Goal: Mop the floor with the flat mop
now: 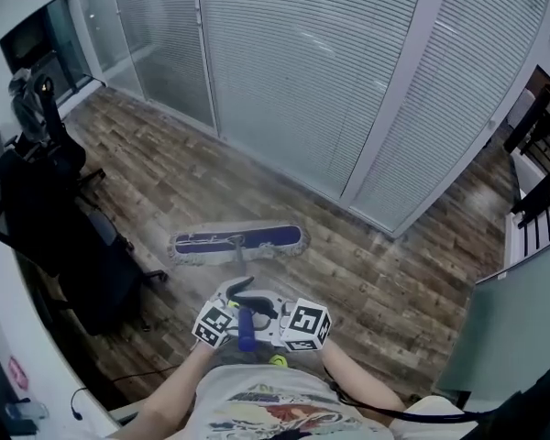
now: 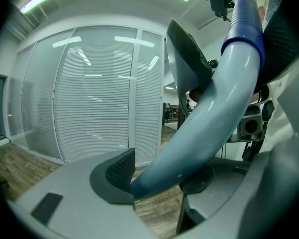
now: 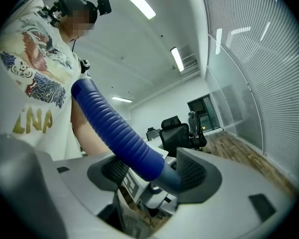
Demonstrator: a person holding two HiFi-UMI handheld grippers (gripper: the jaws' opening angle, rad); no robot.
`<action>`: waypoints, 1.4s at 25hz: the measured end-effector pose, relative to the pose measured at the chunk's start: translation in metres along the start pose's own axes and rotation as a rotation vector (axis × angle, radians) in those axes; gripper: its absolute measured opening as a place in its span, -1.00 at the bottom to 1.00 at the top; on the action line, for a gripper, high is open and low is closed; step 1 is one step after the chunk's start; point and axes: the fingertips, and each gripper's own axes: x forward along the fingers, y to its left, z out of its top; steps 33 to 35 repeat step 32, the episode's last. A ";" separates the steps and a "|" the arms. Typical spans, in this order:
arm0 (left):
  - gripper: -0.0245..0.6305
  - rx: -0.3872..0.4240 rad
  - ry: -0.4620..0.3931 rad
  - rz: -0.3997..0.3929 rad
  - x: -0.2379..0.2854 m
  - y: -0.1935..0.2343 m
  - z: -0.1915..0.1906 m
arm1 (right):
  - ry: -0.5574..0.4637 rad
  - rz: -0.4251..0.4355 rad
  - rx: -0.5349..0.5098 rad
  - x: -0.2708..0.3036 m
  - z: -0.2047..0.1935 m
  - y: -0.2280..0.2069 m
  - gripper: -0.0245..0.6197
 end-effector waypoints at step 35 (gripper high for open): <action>-0.33 -0.016 -0.016 -0.021 -0.015 0.019 0.028 | -0.021 0.010 -0.114 0.018 0.034 -0.008 -0.12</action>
